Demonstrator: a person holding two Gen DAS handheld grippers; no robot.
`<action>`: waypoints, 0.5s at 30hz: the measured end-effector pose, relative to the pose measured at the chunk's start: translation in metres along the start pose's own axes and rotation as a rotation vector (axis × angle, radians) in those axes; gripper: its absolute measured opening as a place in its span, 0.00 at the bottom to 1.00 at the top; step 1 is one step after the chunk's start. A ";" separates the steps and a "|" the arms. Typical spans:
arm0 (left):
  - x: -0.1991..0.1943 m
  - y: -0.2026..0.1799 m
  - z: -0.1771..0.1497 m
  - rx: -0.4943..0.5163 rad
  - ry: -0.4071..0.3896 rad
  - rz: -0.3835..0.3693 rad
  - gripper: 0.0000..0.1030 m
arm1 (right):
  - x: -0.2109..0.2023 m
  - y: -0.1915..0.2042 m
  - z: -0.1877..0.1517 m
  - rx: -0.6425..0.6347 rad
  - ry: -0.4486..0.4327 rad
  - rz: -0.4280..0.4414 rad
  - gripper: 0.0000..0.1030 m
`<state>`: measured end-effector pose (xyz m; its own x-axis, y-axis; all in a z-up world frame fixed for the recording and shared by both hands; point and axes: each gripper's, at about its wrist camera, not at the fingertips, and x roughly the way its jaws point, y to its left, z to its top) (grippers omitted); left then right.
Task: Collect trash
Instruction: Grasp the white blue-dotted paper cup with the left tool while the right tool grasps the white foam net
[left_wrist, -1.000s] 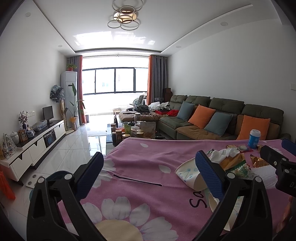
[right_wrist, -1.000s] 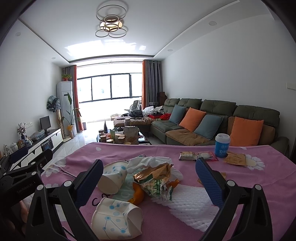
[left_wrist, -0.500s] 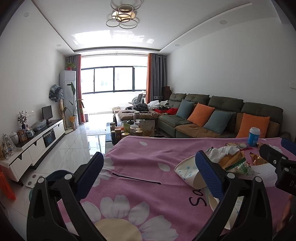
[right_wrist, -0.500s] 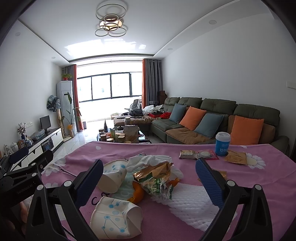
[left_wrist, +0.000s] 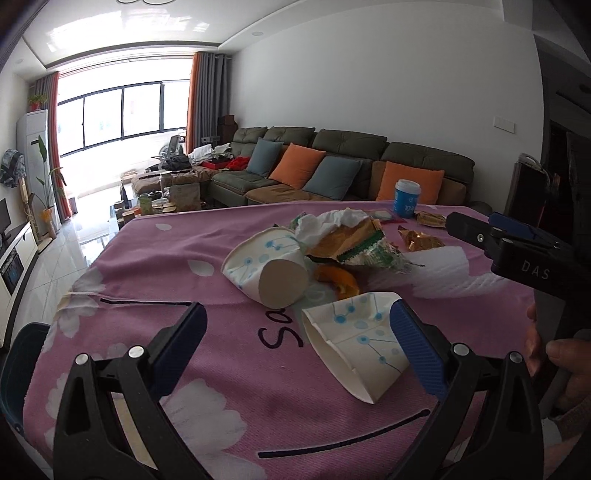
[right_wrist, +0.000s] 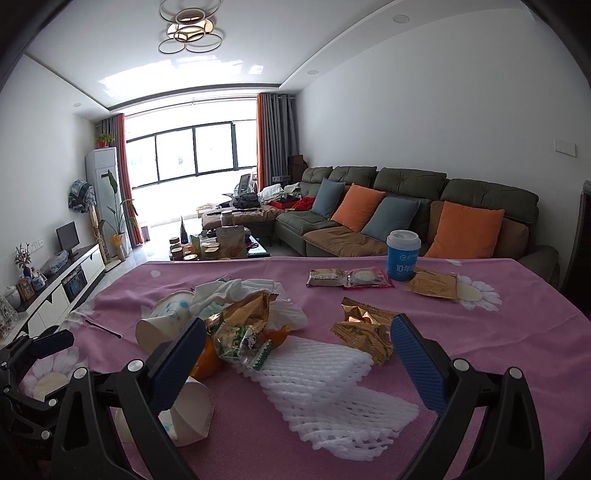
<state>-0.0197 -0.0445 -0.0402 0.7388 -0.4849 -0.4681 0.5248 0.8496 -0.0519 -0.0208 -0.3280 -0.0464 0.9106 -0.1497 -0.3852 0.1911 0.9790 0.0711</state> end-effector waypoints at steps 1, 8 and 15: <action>0.004 -0.005 -0.003 0.003 0.015 -0.037 0.95 | 0.002 -0.004 -0.001 0.003 0.014 -0.002 0.94; 0.034 -0.020 -0.016 -0.037 0.162 -0.219 0.65 | 0.021 -0.013 -0.013 0.041 0.132 0.082 0.86; 0.050 -0.012 -0.020 -0.123 0.227 -0.315 0.40 | 0.036 -0.025 -0.020 0.148 0.218 0.139 0.80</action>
<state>0.0027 -0.0744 -0.0808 0.4306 -0.6793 -0.5942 0.6458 0.6918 -0.3229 -0.0003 -0.3547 -0.0808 0.8347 0.0335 -0.5496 0.1357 0.9548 0.2644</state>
